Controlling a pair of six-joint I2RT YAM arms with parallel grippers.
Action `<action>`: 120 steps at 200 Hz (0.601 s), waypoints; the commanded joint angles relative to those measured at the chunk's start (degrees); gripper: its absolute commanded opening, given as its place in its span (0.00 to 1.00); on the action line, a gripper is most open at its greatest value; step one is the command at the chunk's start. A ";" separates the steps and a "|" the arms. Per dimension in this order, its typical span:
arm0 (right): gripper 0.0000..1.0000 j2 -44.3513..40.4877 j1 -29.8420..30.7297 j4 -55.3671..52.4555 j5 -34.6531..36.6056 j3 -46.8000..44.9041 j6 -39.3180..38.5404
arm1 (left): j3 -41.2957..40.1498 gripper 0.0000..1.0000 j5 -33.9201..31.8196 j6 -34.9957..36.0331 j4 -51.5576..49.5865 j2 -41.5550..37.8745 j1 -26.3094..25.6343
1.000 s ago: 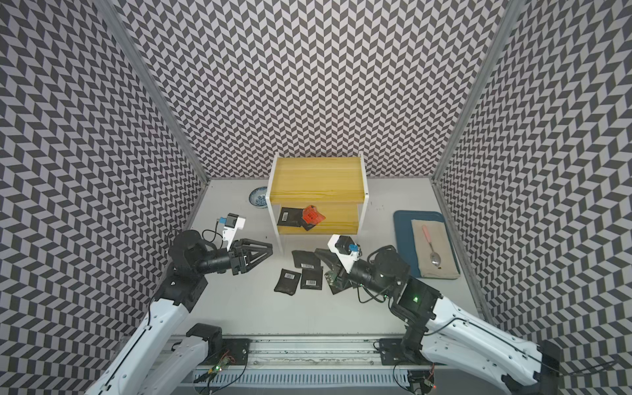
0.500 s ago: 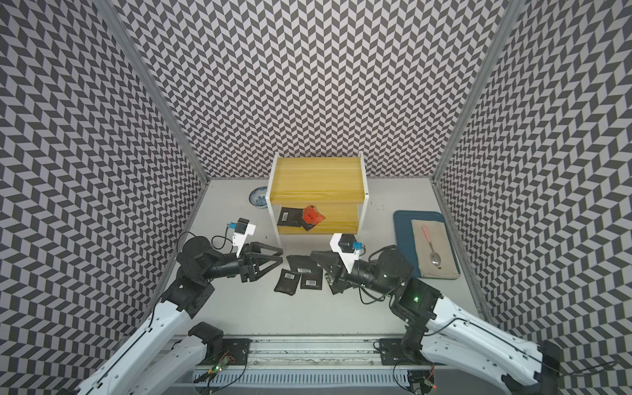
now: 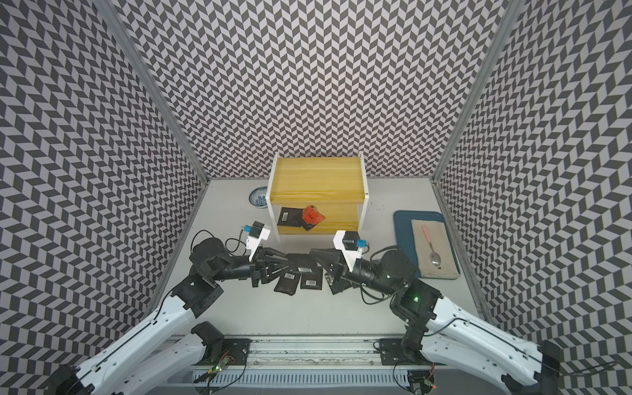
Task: Remove the tea bags from the shelf
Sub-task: Place the tea bag at the center of the board.
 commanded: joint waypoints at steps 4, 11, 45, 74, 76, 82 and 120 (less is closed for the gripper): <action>0.00 -0.31 0.25 3.71 0.29 0.36 1.02 | 1.23 0.17 -0.87 -0.09 3.30 0.02 -0.64; 0.00 -0.34 0.26 3.80 0.29 0.26 1.11 | 1.19 0.13 -0.86 -0.40 3.79 0.12 -0.82; 0.00 -0.69 0.28 3.71 1.75 -0.22 0.92 | 1.75 0.00 -2.03 0.21 2.57 0.30 -1.13; 0.14 -1.18 0.20 1.89 7.21 0.40 1.04 | 4.03 0.00 -7.24 3.41 -5.88 -0.36 -1.02; 0.16 -1.21 0.21 1.67 7.75 0.49 1.12 | 4.31 0.00 -7.75 3.69 -6.75 -0.44 -0.97; 0.24 -1.25 0.00 0.77 9.51 0.87 1.25 | 5.07 0.00 -9.45 4.46 -9.65 -0.46 -0.81; 0.39 -0.77 -1.69 -5.66 15.61 3.71 1.31 | 8.59 0.00 -14.81 6.66 -25.96 0.49 3.68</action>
